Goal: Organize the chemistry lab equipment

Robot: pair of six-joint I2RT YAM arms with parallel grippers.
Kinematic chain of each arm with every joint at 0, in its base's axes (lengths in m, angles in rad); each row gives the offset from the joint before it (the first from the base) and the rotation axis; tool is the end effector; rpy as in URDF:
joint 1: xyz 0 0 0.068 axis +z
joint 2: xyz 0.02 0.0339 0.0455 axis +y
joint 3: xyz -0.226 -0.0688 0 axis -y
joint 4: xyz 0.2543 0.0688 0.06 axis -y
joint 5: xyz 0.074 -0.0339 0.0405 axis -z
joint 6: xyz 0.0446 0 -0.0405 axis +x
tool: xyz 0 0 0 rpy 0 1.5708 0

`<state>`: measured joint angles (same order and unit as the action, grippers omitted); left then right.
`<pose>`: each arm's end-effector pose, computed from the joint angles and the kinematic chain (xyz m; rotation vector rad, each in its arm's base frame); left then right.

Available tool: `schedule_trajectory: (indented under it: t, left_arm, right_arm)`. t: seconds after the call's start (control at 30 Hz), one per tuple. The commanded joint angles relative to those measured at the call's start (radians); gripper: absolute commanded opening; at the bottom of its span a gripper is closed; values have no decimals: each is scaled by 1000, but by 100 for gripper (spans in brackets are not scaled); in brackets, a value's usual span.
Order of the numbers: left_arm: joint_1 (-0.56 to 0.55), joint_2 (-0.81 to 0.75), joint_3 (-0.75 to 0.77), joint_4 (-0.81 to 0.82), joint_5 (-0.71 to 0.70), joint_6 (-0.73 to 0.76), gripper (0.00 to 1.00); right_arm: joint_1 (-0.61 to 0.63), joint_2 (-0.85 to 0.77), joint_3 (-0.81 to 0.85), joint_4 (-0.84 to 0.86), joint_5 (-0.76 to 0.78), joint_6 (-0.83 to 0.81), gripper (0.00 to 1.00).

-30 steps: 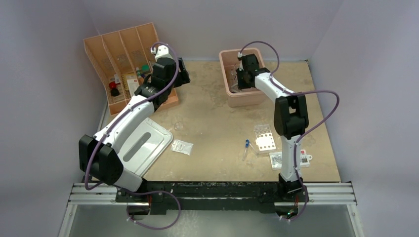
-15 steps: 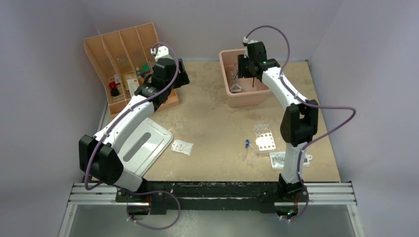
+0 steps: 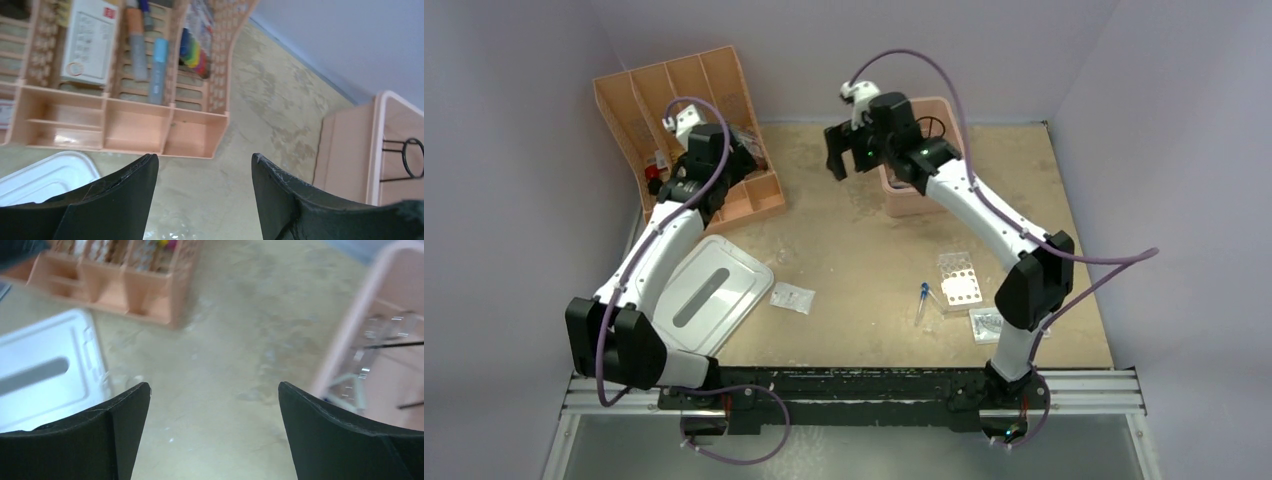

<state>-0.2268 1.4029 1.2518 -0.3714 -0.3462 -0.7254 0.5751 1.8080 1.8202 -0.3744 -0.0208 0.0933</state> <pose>0.3378 -0.0624 0.2995 -0.7089 1.9417 -0.2253 0.3667 0.2388 0.3542 -0.4815 1.9011 0.4634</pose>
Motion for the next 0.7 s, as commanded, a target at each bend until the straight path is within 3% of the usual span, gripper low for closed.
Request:
schedule_trajectory:
  t: [0.0,0.3,0.43,0.67]
  left_arm:
    - [77,-89,-19,-36,-43,-60,68]
    - [202,-161,-66,-132,-74,-27,68]
    - [207,-179,-67,-220,-103,-51,68]
    - [207,-207,-118,-235,-70,-74,68]
  right_arm:
    - [116,20,-49,40,-47,-48,99]
    - [269,293,175,-56,-11,107,97]
    - [302,391,276,-88,57,191,97]
    - [317,536,386,-160,168,265,96]
